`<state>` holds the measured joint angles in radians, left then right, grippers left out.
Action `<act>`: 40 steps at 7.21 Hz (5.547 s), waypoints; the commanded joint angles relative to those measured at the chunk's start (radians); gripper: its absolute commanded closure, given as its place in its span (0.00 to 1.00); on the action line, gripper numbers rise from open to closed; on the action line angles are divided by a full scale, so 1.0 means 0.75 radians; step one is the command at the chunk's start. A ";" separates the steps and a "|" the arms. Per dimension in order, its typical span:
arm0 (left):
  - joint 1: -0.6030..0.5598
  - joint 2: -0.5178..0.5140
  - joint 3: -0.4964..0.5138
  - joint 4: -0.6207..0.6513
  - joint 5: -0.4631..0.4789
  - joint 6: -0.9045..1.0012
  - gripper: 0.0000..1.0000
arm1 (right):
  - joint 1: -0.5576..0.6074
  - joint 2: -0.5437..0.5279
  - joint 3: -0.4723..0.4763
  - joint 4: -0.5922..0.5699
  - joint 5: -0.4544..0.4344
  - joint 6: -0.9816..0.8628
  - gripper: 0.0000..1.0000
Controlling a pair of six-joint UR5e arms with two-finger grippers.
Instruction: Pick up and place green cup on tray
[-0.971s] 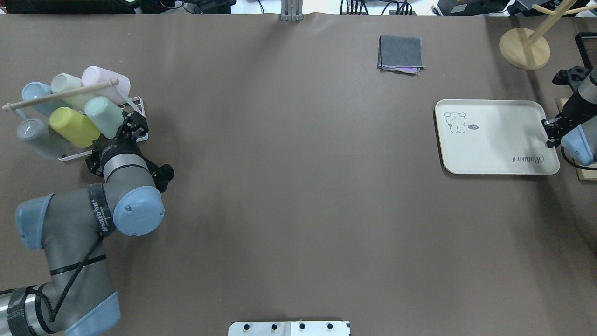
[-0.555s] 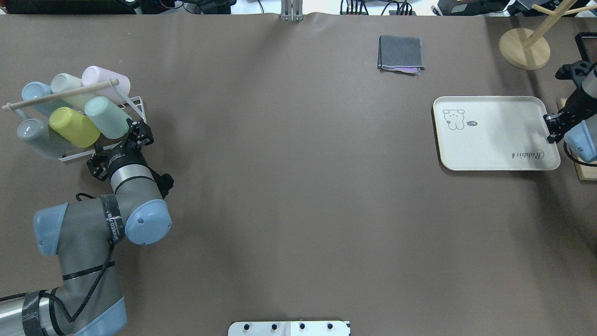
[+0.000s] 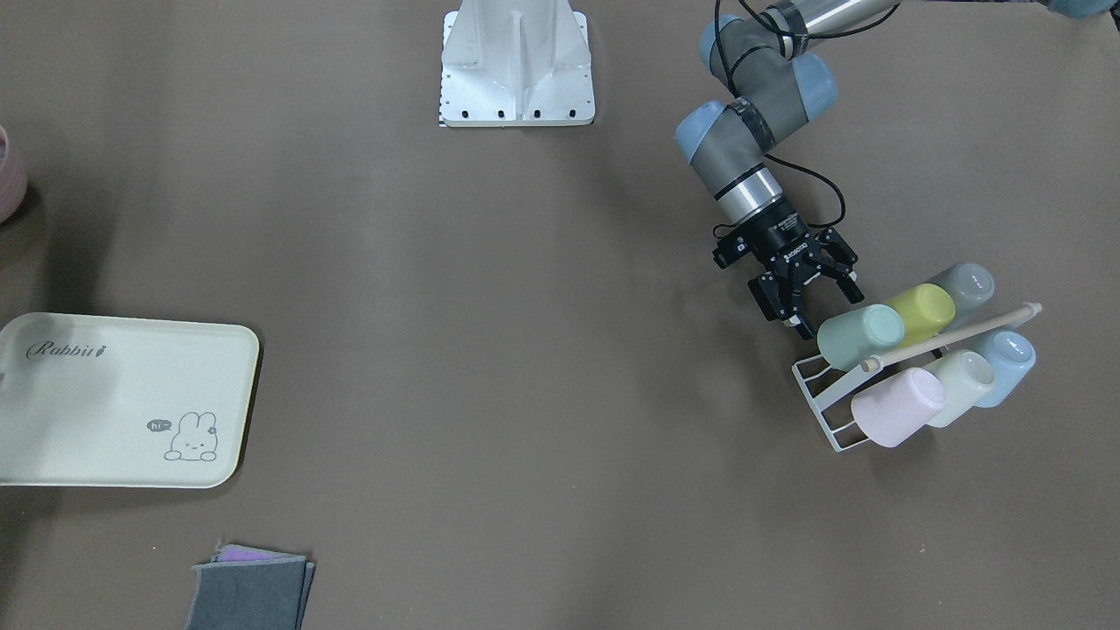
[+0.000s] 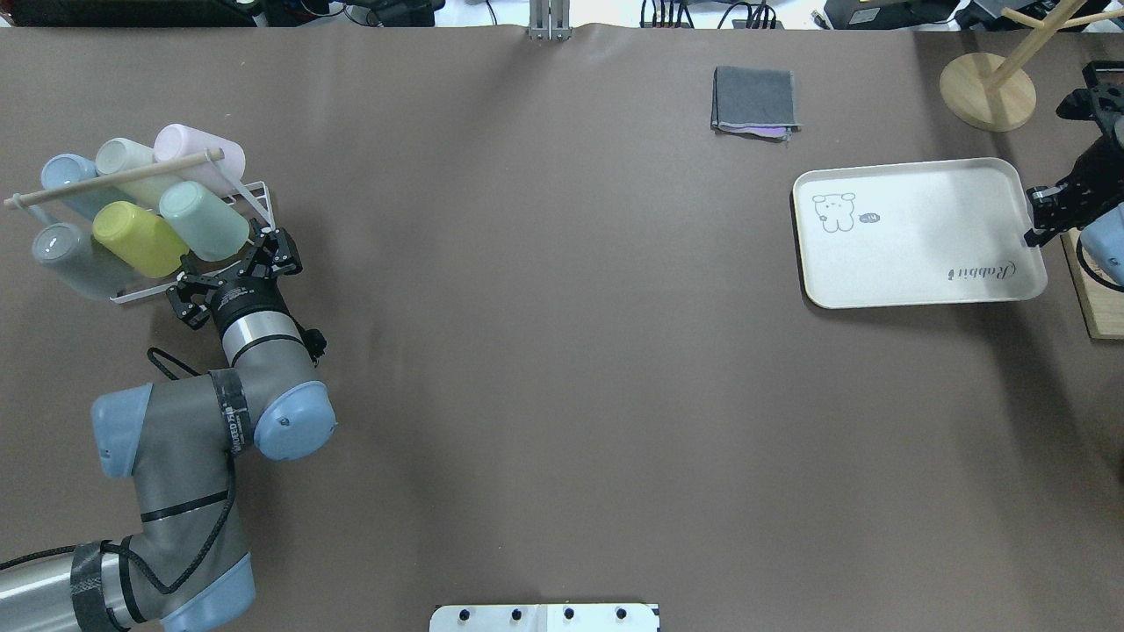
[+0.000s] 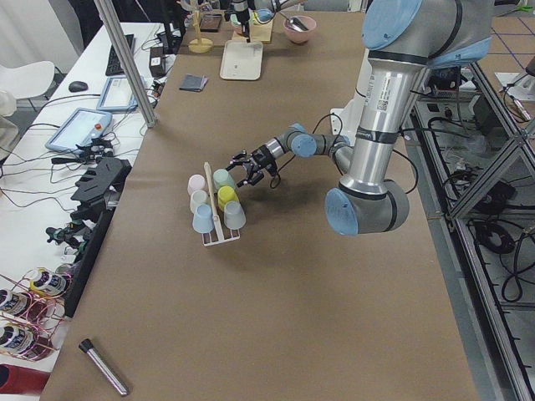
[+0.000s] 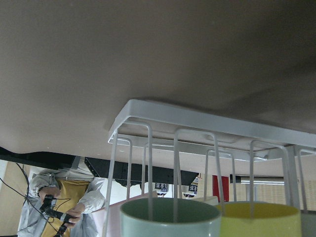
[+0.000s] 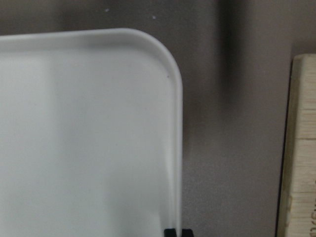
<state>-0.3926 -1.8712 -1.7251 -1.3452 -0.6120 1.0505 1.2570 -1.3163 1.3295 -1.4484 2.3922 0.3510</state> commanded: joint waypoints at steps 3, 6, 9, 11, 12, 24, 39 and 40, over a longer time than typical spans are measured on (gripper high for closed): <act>-0.021 0.000 0.034 -0.008 0.082 0.013 0.02 | 0.073 -0.020 0.152 -0.010 0.181 0.013 1.00; -0.019 -0.021 0.101 -0.006 0.084 -0.069 0.02 | -0.016 0.124 0.172 -0.006 0.171 0.283 1.00; -0.021 -0.029 0.130 0.006 0.175 -0.073 0.02 | -0.219 0.278 0.246 -0.002 0.163 0.576 1.00; -0.021 -0.029 0.136 0.012 0.206 -0.079 0.02 | -0.319 0.356 0.283 0.013 0.163 0.720 1.00; -0.023 -0.031 0.173 0.012 0.261 -0.083 0.02 | -0.379 0.362 0.283 0.092 0.161 0.749 1.00; -0.072 0.044 0.055 0.016 0.292 -0.126 0.75 | -0.807 0.561 0.109 0.346 -0.238 1.156 0.00; -0.151 -0.161 0.214 -2.030 -1.052 -1.532 0.85 | 0.134 -0.301 0.564 -0.343 -0.032 -0.494 0.00; -0.147 -0.221 0.354 -2.226 -1.157 -1.734 0.88 | 0.181 -0.294 0.488 -0.339 -0.020 -0.491 0.00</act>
<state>-0.5061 -1.9928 -1.5952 -2.8039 -1.3664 -0.0498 1.3573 -1.5408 1.7622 -1.7069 2.3750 0.0014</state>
